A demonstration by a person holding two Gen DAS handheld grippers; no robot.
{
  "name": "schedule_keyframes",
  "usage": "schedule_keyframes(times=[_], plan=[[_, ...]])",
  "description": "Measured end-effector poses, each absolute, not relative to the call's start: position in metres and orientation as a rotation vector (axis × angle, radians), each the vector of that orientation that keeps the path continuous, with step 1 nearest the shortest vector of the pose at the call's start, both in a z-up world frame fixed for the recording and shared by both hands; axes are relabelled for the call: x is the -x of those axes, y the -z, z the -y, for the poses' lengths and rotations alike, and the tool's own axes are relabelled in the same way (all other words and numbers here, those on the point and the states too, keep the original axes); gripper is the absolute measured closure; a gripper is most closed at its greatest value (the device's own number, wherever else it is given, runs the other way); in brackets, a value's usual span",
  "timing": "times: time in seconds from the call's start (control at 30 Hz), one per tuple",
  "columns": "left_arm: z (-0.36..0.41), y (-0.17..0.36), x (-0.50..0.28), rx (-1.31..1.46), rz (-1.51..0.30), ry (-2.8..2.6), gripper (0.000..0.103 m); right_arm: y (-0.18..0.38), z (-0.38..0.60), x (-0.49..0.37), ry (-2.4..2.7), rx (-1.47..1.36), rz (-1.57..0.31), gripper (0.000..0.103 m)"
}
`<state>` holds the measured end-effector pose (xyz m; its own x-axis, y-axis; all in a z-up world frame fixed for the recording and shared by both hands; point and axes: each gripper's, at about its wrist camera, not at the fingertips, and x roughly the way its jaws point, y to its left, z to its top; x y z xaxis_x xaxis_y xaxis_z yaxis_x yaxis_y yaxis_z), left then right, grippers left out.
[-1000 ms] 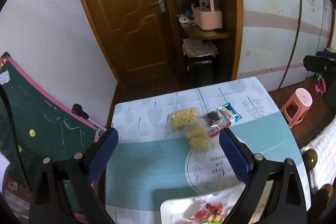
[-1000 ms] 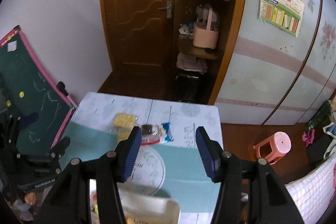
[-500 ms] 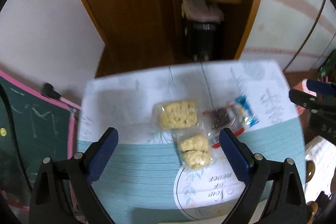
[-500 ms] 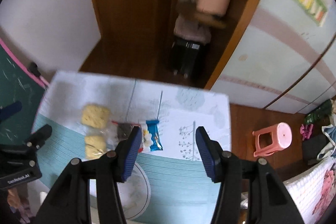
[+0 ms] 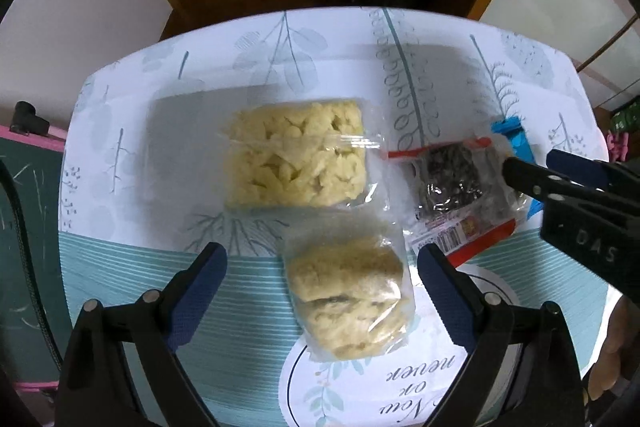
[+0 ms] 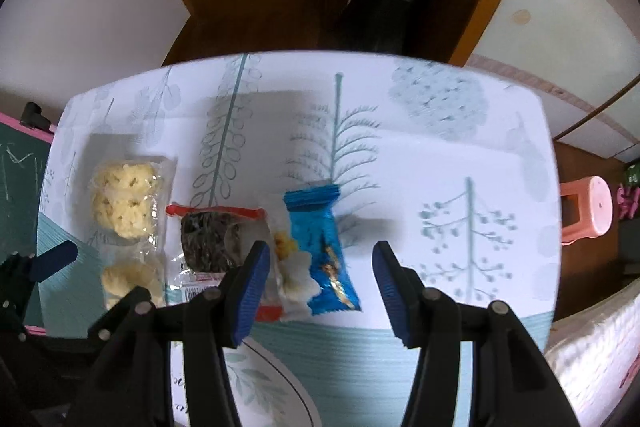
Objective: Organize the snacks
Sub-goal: 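Grasp the clear bag of yellow crisp cake with the left tool while the right tool grasps the blue wrapper, then carry both held snacks into the white tray and open both tools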
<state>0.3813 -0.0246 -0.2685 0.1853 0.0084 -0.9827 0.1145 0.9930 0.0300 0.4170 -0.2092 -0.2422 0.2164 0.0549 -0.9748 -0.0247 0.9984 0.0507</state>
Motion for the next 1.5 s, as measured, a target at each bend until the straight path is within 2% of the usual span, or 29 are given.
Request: schedule_keyframes(times=[0.17,0.23,0.3,0.43,0.7,1.17,1.5], plan=[[0.021,0.287,-0.382,-0.08,-1.423,0.058,0.007,0.253,0.204,-0.417,-0.082,-0.027,-1.353,0.056],[0.017,0.292,-0.381,-0.061,-1.436,0.044,0.007,0.251,0.203,-0.414,-0.102,-0.04,-1.353,0.065],[0.013,0.296,-0.38,-0.045,-1.45,0.037,0.017,0.249,0.205,-0.411,-0.102,-0.04,-1.361,0.072],[0.007,0.295,-0.375,-0.029,-1.453,0.043,0.042,0.245,0.216,-0.393,-0.082,-0.035,-1.361,0.073],[-0.014,0.273,-0.346,-0.05,-1.415,-0.025,0.043,0.233,0.233,-0.349,-0.062,-0.06,-1.367,0.075],[-0.039,0.1,-0.243,-0.075,-1.149,0.043,0.043,0.109,0.233,-0.247,-0.093,-0.057,-1.165,0.075],[-0.023,0.037,-0.145,-0.176,-1.009,0.129,0.043,0.04,0.202,-0.163,-0.168,-0.024,-1.023,0.075]])
